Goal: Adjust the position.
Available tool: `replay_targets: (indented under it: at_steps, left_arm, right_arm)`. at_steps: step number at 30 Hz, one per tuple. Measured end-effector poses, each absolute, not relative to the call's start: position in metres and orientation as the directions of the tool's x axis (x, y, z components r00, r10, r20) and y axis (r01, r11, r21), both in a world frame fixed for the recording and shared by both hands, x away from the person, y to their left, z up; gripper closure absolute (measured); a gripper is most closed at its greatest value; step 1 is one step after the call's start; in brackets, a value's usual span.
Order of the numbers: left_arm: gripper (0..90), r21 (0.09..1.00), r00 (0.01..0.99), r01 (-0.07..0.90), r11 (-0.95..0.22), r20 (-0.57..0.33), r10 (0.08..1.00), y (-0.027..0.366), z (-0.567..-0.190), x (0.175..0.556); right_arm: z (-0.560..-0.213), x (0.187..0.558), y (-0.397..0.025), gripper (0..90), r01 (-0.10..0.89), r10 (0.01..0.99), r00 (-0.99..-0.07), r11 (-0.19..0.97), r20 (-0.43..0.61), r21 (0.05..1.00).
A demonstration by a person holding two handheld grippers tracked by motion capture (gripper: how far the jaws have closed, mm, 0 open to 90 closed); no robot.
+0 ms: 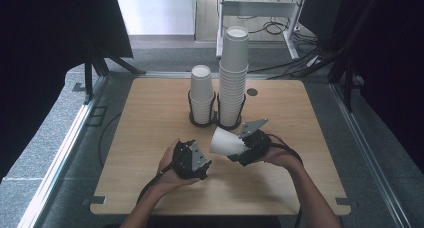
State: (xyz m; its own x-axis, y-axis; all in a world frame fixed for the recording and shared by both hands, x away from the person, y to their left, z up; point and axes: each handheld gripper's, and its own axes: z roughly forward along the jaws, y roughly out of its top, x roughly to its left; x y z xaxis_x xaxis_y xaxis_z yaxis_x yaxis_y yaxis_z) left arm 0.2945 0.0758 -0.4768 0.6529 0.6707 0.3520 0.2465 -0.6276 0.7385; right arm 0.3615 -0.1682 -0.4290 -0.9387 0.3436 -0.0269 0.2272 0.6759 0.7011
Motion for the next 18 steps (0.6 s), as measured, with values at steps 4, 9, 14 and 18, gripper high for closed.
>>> replay_targets:
  at_steps: [4, 9, 14, 18]
  left_arm:
    - [14.8, 0.767, 0.618, 0.327, -0.553, 0.269, 0.739, 0.087, -0.477, 0.301]
    - [15.1, 0.793, 0.598, 0.351, -0.498, 0.219, 0.771, 0.096, -0.480, 0.300]
    - [15.3, 0.810, 0.603, 0.355, -0.466, 0.182, 0.776, 0.099, -0.478, 0.296]
    - [15.3, 0.824, 0.606, 0.355, -0.441, 0.156, 0.780, 0.102, -0.479, 0.291]
  right_arm:
    - [-0.436, 0.355, -0.171, 21.9, 0.243, 0.386, -0.922, 0.608, -0.014, 0.756]
    - [-0.451, 0.348, -0.176, 21.9, 0.290, 0.445, -0.895, 0.506, 0.042, 0.813]
    - [-0.461, 0.341, -0.175, 21.9, 0.321, 0.495, -0.865, 0.425, 0.079, 0.847]
    - [-0.470, 0.329, -0.180, 21.9, 0.337, 0.526, -0.841, 0.325, 0.128, 0.884]
